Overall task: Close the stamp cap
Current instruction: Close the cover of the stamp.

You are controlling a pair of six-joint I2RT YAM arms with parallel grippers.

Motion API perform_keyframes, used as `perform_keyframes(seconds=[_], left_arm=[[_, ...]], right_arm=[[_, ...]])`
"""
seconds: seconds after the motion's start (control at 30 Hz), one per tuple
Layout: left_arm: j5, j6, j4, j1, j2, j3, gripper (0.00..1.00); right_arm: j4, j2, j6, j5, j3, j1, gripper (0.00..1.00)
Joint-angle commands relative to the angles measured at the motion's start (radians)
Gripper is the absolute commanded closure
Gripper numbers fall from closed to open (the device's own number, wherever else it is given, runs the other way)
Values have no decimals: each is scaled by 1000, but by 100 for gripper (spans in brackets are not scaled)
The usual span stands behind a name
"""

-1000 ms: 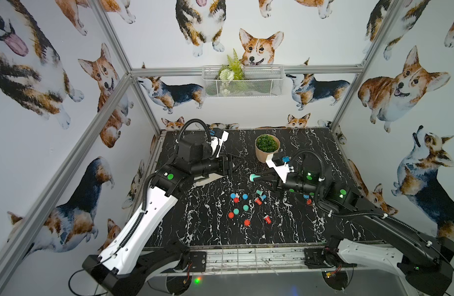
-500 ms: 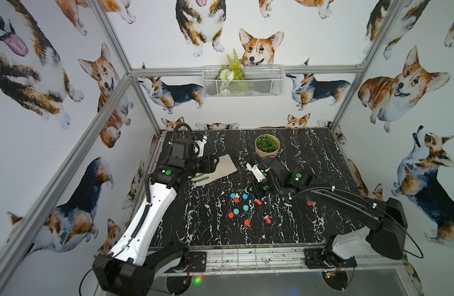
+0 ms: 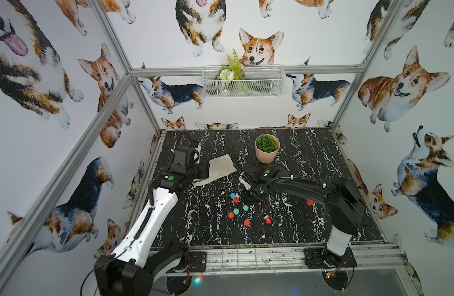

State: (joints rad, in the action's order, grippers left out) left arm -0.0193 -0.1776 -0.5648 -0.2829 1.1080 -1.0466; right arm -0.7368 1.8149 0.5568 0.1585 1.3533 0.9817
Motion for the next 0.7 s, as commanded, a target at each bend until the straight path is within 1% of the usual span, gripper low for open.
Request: perform_keyframes(seconds=[0.0,0.27,0.67], left_arm=[[-51,4,10,1,-7,3,38],[-44,4,12,2,0,1,38],[-41,4,13,1,4,1,38]], right_arm=[[-9,36,34,16,21,2,96],[2,105,37,-11,32,2,100],[14,131,23,-39,27,3,100]])
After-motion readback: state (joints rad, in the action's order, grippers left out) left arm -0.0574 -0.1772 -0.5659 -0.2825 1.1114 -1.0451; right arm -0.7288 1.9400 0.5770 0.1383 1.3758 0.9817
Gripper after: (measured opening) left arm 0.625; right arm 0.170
